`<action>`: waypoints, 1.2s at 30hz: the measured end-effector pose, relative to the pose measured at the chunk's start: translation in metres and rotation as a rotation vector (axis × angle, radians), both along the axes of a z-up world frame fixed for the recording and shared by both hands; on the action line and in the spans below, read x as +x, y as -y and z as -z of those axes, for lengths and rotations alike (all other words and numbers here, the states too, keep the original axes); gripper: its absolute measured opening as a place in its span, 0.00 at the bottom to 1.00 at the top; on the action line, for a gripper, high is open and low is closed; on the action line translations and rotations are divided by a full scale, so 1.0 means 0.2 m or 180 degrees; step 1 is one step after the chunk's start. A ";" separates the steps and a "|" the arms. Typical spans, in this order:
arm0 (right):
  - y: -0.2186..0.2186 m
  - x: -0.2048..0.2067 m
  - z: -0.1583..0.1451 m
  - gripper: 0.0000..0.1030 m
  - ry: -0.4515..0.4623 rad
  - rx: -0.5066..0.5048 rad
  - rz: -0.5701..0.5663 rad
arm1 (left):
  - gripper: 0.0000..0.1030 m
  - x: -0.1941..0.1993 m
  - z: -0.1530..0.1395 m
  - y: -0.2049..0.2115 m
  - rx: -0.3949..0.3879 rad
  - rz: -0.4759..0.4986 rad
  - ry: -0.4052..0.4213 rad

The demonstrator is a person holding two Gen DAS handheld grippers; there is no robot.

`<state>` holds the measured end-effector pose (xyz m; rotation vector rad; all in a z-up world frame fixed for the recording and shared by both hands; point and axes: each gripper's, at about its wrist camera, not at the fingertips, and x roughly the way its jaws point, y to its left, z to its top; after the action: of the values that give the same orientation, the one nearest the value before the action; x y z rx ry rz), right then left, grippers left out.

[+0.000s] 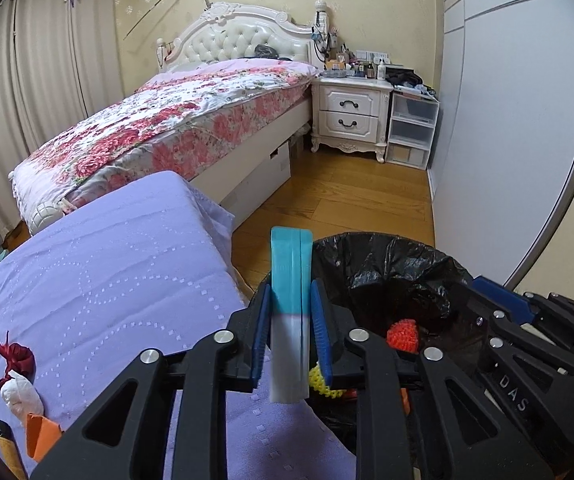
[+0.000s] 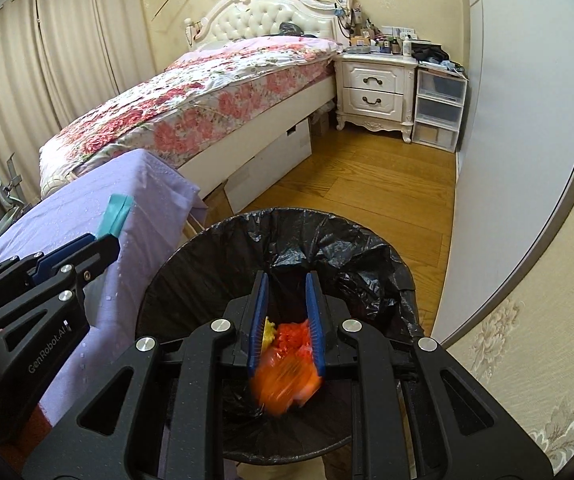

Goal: Collect trash
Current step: 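Carry the bag and tube over the black bin and open both tools, then return both tools to the table toward the remaining items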

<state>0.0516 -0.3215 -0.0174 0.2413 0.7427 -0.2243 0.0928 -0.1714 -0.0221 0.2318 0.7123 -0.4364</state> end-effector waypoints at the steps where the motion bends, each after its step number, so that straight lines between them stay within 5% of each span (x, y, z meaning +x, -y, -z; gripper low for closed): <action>1: 0.01 0.00 0.00 0.20 0.0007 -0.0002 0.0016 | 0.38 0.00 0.00 0.00 -0.0001 -0.0005 0.0003; 3: 0.02 -0.01 0.00 0.26 0.0021 0.0000 0.0042 | 0.53 -0.01 0.00 -0.01 -0.0023 -0.0018 0.0022; 12: 0.04 -0.06 -0.01 0.49 0.0051 -0.0029 0.0161 | 0.68 -0.04 -0.03 -0.03 -0.0053 -0.0045 0.0056; 24: -0.02 -0.07 -0.06 0.60 0.0087 -0.0047 0.0100 | 0.73 -0.08 -0.08 -0.20 -0.0035 -0.0296 0.0160; 36: -0.34 -0.04 -0.09 0.65 0.0061 -0.0051 -0.0363 | 0.75 -0.16 -0.12 -0.58 -0.0008 -0.0798 0.0161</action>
<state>0.0440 -0.2531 0.0004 0.1850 0.7329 -0.1194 0.0607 -0.0555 0.0027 0.1481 0.6812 -0.1920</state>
